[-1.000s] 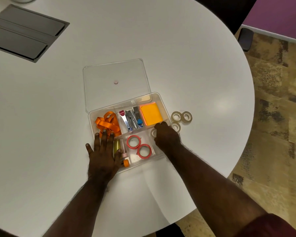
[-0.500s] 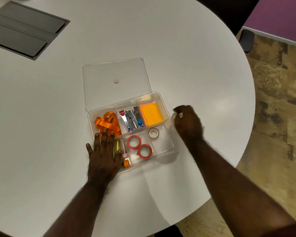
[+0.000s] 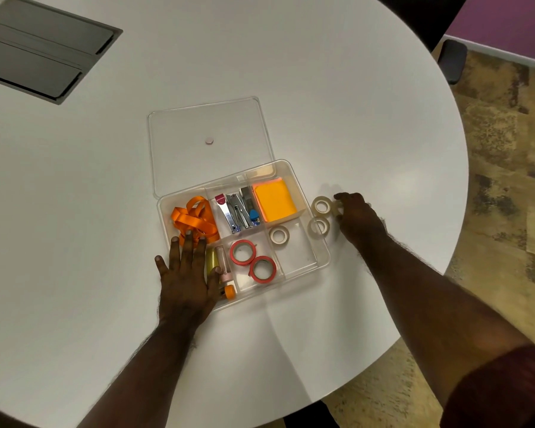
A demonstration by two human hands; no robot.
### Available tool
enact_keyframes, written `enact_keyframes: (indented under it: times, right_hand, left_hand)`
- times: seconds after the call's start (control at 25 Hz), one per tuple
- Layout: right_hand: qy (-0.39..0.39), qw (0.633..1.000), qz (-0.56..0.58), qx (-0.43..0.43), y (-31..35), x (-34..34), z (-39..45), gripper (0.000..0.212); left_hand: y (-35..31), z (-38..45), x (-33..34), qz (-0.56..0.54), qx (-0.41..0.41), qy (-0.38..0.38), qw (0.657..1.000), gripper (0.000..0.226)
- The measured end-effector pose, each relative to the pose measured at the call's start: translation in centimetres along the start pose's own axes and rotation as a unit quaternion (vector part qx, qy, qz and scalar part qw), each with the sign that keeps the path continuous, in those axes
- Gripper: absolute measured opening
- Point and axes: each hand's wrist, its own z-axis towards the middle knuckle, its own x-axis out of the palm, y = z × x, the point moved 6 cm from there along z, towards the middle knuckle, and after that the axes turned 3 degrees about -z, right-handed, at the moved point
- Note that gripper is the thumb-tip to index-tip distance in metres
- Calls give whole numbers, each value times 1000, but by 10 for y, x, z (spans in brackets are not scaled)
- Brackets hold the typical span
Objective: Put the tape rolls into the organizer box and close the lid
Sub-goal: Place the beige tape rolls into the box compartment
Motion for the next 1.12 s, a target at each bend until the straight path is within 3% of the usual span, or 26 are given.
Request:
enact_keyframes:
  times: [0.16, 0.32, 0.56, 0.8, 1.0, 1.12]
  right_hand:
    - [-43, 998, 47, -2, 4, -16, -1, 44]
    - [-99, 986, 101, -92, 30, -46, -14, 57]
    - [46, 977, -9, -206, 87, -14, -69, 57]
    - [38, 963, -200, -176, 110, 20, -89, 56]
    - [63, 965, -205, -153, 110, 28, -82, 55]
    - [10, 972, -151, -179, 107, 9, -77, 43]
  left_hand:
    - [-1, -1, -1, -1, 1, -4, 1000, 81]
    - [-2, -2, -2, -2, 7, -8, 1000, 77]
    - [-2, -2, -3, 7, 8, -7, 1000, 78]
    - [-2, -1, -2, 6, 5, -7, 1000, 80]
    - [-1, -1, -1, 10, 7, -8, 1000, 76]
    - [0, 0, 0, 15, 5, -4, 1000, 77]
